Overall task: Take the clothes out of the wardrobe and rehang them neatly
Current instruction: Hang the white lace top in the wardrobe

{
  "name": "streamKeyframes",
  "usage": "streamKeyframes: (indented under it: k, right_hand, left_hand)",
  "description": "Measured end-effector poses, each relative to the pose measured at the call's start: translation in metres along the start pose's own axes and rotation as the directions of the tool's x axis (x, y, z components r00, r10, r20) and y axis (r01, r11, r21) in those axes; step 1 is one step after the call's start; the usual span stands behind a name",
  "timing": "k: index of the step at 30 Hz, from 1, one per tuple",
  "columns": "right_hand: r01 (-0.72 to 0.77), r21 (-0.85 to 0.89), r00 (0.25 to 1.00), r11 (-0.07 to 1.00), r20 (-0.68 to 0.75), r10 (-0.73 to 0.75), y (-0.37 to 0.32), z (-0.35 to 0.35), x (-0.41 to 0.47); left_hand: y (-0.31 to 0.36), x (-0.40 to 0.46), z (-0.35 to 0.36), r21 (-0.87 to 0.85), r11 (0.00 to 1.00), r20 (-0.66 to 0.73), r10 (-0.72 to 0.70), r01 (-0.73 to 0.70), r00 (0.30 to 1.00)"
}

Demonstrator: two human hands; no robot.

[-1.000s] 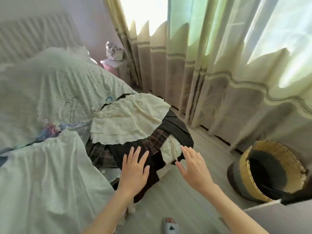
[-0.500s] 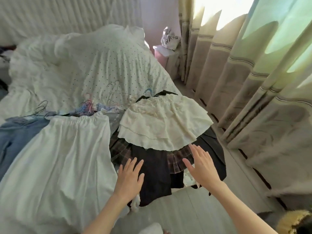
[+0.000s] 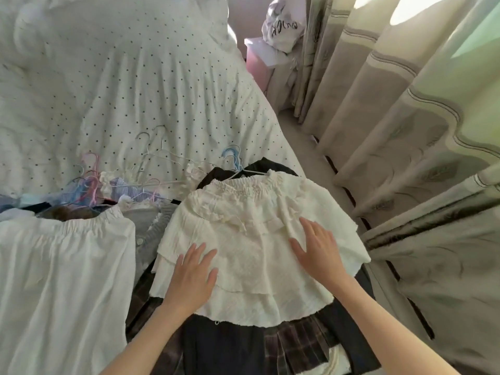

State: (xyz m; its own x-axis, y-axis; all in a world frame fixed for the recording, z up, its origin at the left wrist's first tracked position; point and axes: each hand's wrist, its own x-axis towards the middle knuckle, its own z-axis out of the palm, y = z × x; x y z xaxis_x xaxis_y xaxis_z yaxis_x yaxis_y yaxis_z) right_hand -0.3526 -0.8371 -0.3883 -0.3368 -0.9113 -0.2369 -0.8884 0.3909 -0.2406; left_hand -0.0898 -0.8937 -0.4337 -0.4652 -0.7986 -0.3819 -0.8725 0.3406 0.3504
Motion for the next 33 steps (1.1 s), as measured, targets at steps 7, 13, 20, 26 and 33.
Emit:
streamKeyframes:
  k: [7,13,20,26,33]
  right_hand:
    - [-0.137,0.079,0.988,0.987,0.087,0.130,-0.001,0.022,0.130]
    - [-0.145,0.083,0.989,0.986,0.049,0.142,0.007,0.042,0.201]
    - [-0.033,-0.069,0.997,0.997,0.074,0.038,0.019,0.062,0.271]
    - [-0.008,-0.194,0.985,0.981,0.168,0.041,0.036,0.073,0.280]
    - [0.018,-0.011,1.000,1.000,-0.005,-0.018,0.041,0.051,0.239]
  left_hand:
    - [-0.024,0.131,-0.022,0.009,0.999,0.055,0.037,-0.038,0.998]
    - [-0.058,0.205,-0.023,-0.026,1.000,-0.014,-0.017,0.016,1.000]
    - [-0.062,0.260,-0.014,-0.096,0.992,0.083,-0.076,0.084,0.994]
    - [-0.054,0.261,-0.020,-0.230,0.953,0.011,-0.200,0.197,0.980]
    - [-0.030,0.228,-0.035,-0.261,0.945,-0.043,-0.218,0.199,0.975]
